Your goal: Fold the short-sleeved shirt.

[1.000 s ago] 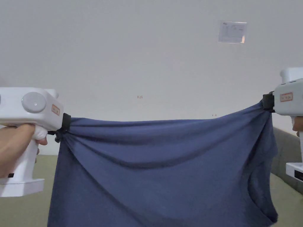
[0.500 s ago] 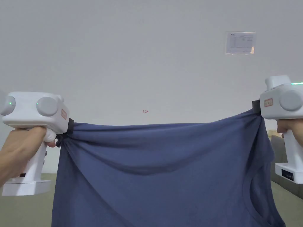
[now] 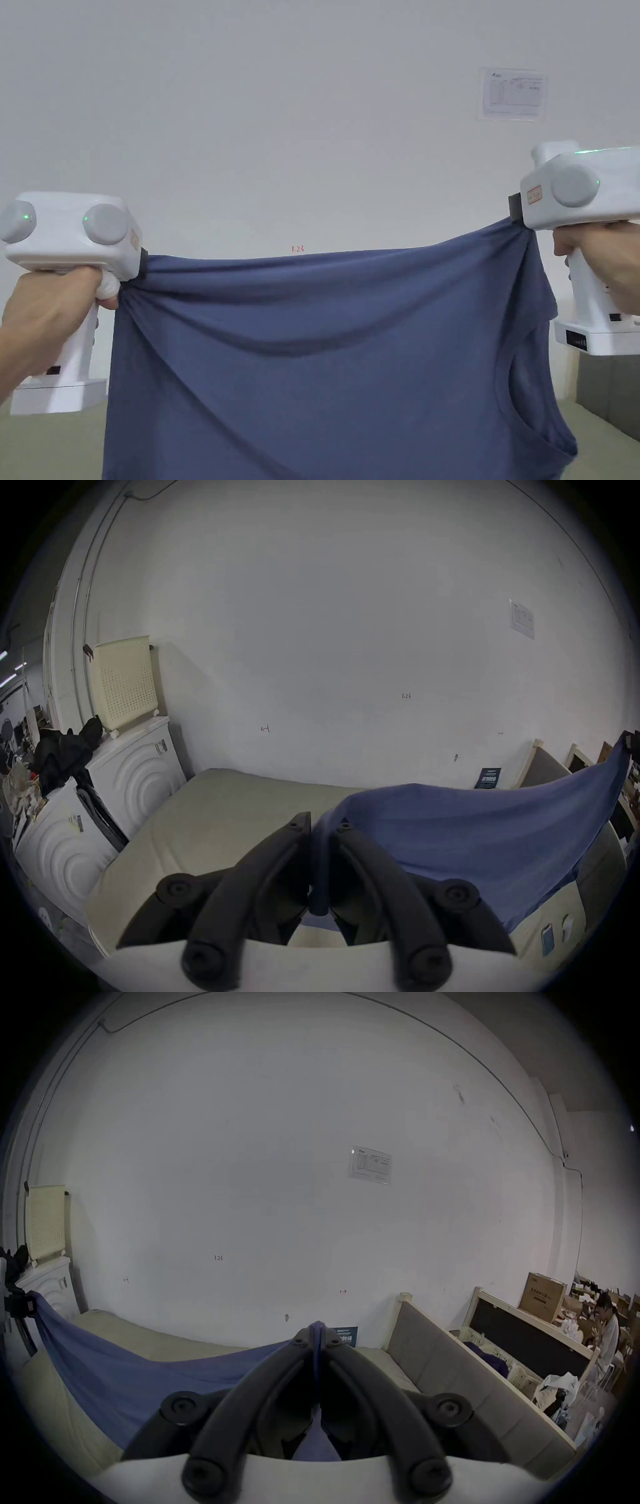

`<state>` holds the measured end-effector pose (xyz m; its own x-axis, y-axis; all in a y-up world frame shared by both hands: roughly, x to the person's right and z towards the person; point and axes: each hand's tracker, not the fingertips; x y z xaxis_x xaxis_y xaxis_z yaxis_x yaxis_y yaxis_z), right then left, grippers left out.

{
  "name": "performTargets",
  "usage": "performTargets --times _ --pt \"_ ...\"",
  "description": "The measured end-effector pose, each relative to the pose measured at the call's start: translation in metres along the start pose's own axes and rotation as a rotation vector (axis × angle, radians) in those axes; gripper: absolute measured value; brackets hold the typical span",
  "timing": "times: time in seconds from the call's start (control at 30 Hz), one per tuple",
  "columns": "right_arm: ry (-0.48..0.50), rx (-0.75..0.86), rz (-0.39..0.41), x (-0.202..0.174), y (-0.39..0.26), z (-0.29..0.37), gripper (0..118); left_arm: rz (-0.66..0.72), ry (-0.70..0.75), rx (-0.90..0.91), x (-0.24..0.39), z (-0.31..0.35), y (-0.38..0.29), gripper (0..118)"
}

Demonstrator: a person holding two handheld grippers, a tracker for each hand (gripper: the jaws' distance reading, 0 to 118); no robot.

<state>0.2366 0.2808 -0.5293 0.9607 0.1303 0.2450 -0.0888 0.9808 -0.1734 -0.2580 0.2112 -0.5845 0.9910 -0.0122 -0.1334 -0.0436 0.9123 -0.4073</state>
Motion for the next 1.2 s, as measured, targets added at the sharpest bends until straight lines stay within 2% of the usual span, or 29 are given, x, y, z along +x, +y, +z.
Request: performTargets --times 0.23,0.3,0.5,0.53,0.57,0.6,0.87,0.93,1.07,1.2 --pt "0.022 -0.045 0.016 -0.018 -0.05 -0.039 1 -0.003 0.01 -0.061 0.003 -0.058 -0.049 10" --pt "0.034 -0.097 0.025 -0.021 -0.082 -0.046 1 -0.017 0.004 -0.096 0.003 -0.076 -0.075 10" --pt "0.104 -0.276 -0.043 -0.02 -0.209 -0.03 1 -0.05 -0.045 -0.249 -0.003 -0.104 -0.184 10" --pt "0.105 -0.322 -0.013 -0.021 -0.233 -0.017 1 -0.066 -0.053 -0.28 -0.004 -0.105 -0.204 10" --pt "0.12 -0.321 -0.019 -0.021 -0.256 -0.002 1 -0.078 -0.052 -0.293 -0.008 -0.102 -0.222 10" --pt "0.123 -0.359 0.004 -0.02 -0.276 0.011 1 -0.089 -0.046 -0.303 -0.01 -0.099 -0.238 10" --pt "0.164 -0.496 -0.051 0.005 -0.401 0.139 1 -0.08 -0.125 -0.424 -0.054 -0.016 -0.353 10" --pt "0.172 -0.508 -0.123 0.01 -0.421 0.177 1 -0.108 -0.121 -0.437 -0.063 0.013 -0.378 10" --pt "0.19 -0.552 -0.123 0.02 -0.454 0.246 1 -0.103 -0.131 -0.469 -0.091 0.07 -0.419 10" --pt "0.196 -0.598 -0.164 0.031 -0.477 0.307 1 -0.093 -0.145 -0.485 -0.119 0.12 -0.452 10"
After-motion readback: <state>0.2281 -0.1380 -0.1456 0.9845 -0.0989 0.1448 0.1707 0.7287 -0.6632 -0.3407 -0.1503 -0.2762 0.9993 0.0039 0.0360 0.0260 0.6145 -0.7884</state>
